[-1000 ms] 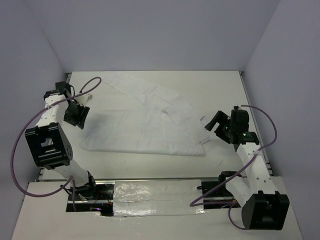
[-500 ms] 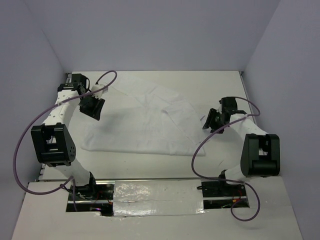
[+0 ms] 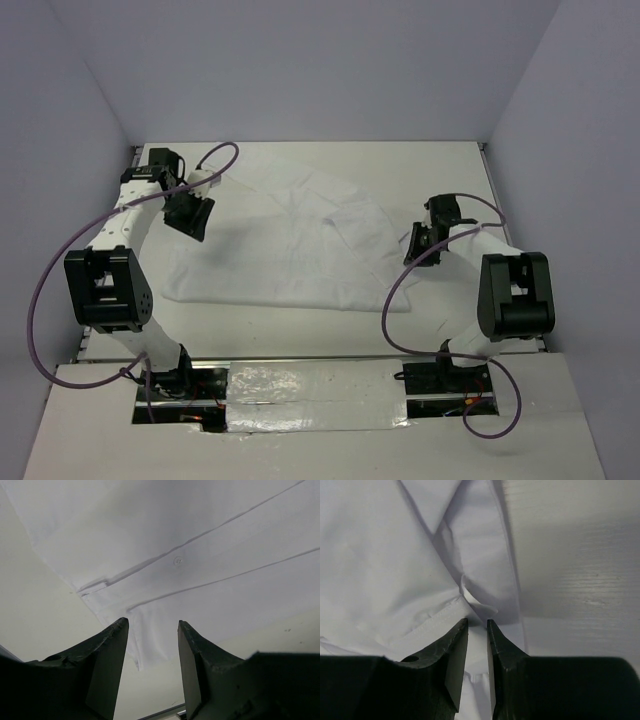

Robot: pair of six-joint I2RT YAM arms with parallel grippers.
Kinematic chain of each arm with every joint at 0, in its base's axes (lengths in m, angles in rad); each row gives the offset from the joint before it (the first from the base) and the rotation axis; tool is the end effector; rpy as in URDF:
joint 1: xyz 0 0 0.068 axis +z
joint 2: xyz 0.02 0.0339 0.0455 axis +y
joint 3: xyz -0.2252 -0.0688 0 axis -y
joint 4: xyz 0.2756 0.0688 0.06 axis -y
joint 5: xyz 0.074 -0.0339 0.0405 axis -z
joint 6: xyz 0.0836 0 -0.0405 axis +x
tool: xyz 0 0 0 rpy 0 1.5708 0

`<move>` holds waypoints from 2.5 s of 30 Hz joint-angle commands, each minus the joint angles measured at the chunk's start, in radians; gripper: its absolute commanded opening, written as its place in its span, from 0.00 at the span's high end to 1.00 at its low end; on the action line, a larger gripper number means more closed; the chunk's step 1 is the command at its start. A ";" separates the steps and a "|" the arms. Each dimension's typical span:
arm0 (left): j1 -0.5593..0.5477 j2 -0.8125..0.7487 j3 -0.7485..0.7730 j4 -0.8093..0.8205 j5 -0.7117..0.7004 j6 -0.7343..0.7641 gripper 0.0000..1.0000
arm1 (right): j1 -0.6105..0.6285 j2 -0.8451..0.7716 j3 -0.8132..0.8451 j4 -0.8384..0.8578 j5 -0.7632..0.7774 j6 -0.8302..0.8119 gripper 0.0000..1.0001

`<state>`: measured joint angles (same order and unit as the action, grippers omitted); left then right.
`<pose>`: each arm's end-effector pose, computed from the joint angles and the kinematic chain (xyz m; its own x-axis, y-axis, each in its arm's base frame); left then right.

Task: Fold and stack the long sleeve shirts
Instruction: Fold the shirt

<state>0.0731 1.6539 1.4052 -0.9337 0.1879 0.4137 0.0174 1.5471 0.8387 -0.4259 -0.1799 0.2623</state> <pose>0.3798 0.0122 0.1837 -0.8457 0.3341 -0.4163 0.3700 0.9290 -0.0061 0.3287 0.0207 0.0633 -0.8992 0.2395 -0.3663 0.1454 0.9529 0.2662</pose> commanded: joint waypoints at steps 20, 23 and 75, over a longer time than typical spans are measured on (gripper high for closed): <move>-0.297 -0.034 0.041 0.087 -0.002 0.105 0.44 | 0.088 -0.045 0.086 0.064 -0.018 -0.064 0.49; -0.372 0.006 0.083 0.078 -0.013 0.087 0.44 | 0.089 0.019 0.128 0.081 -0.024 -0.081 0.44; -0.865 -0.059 -0.479 1.129 0.315 0.880 0.39 | 0.159 -0.234 -0.090 0.312 -0.567 0.500 1.00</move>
<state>-0.7727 1.5490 0.9241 -0.0456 0.4946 1.2545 0.1722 1.3014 0.7475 -0.2100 -0.6987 0.7052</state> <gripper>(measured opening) 0.617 0.009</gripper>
